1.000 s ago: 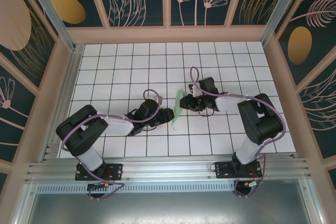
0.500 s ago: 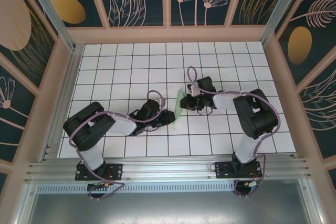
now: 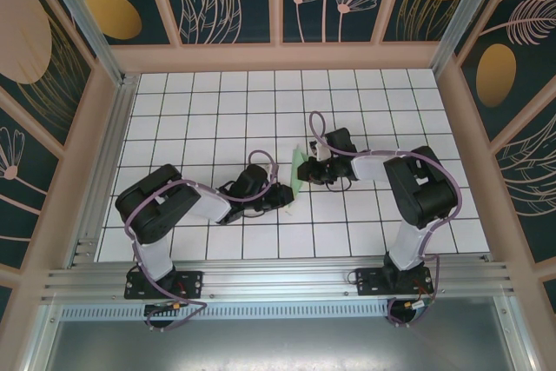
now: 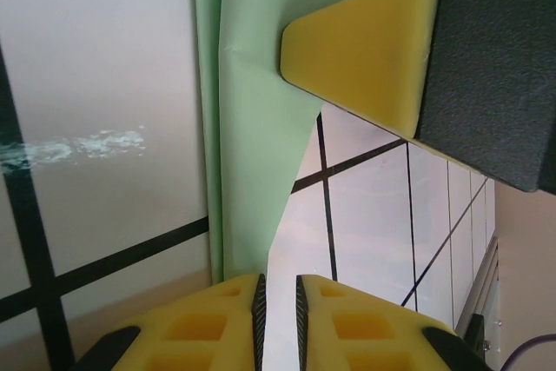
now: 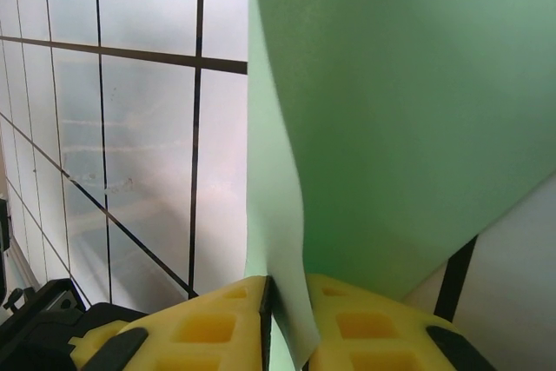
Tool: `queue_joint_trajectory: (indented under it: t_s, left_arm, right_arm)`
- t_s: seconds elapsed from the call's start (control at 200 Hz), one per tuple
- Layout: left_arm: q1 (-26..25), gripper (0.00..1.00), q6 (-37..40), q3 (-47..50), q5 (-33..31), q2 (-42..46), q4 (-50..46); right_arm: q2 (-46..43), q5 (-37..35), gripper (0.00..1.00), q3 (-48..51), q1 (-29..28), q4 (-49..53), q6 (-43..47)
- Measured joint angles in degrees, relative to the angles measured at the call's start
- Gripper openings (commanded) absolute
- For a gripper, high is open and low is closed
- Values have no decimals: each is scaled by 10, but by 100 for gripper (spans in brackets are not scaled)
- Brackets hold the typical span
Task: Fold a paper plane with a square sheet of paper (pick it up from the middle)
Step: Fold the wing for the fifth time at the center of the table.
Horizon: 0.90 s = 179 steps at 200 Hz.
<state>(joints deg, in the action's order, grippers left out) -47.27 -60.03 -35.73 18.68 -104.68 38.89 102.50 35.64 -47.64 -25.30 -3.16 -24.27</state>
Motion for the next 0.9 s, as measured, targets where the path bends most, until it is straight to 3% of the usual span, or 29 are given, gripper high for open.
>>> queue_joint_trajectory:
  t_s: [0.32, 0.435, 0.626, 0.896]
  left_arm:
    - [-8, 16, 21, -39, -22, -2, -78]
    - [-12, 15, 30, -53, -30, -2, -110]
    - [-16, 12, 43, -69, -42, -2, -144]
    - [-19, 9, 47, -75, -51, -2, -158]
  right_arm:
    - [-5, -14, 30, 0, 1, 3, -13]
    - [-46, -42, 31, 7, 10, 4, -34]
    - [-128, -78, 18, 14, 12, 3, -47]
    - [-111, -83, 8, 15, -36, 8, -50]
